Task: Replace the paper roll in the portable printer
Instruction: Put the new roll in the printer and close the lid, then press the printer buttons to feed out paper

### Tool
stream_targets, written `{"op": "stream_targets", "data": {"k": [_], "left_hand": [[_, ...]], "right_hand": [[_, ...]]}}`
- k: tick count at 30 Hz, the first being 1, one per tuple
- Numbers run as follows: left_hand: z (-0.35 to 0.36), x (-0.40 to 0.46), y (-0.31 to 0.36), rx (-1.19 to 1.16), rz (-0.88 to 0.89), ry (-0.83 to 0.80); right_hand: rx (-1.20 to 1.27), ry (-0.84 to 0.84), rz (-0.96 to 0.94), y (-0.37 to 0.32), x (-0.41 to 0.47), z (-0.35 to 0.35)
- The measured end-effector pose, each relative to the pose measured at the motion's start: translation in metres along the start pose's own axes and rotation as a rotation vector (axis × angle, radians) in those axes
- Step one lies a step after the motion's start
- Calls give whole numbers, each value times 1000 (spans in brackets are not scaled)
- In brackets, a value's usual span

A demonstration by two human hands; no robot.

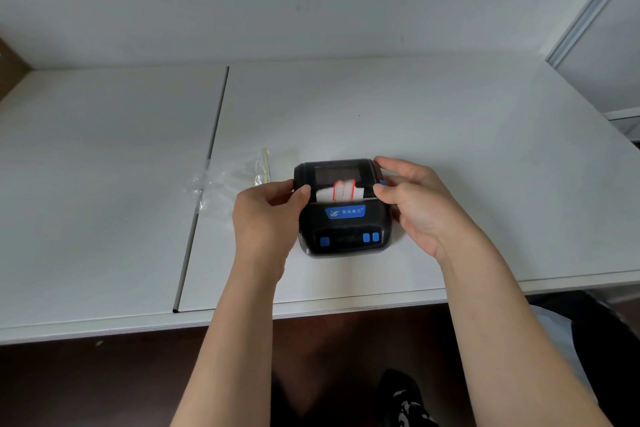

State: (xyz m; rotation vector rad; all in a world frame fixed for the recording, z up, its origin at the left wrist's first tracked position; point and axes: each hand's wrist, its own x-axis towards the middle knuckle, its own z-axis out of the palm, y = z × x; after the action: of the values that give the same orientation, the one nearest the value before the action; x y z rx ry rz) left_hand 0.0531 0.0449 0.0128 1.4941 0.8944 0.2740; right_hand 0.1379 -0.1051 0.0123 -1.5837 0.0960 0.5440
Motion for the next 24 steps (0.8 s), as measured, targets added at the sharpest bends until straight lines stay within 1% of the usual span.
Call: {"op": "stream_targets", "data": {"k": [5, 9, 14, 16, 20, 22, 24], "left_hand": [[-1, 0, -1, -40, -19, -15], [-3, -3, -4, -81, -34, -40], [-11, -12, -9, -87, -91, -154], [-17, -23, -10, -116, -97, -212], [-24, -48, -21, -252, -67, -273], [-24, -58, -32, -282, -17, -286], [-20, -63, -40, -298, 19, -277]], "right_hand": [[25, -3, 7, 2, 0, -2], [96, 37, 7, 4, -2, -2], [194, 34, 49, 22, -20, 0], [304, 68, 70, 28, -26, 0], [475, 67, 65, 40, -49, 4], [466, 53, 39, 46, -61, 7], [394, 31, 12, 47, -69, 9]]}}
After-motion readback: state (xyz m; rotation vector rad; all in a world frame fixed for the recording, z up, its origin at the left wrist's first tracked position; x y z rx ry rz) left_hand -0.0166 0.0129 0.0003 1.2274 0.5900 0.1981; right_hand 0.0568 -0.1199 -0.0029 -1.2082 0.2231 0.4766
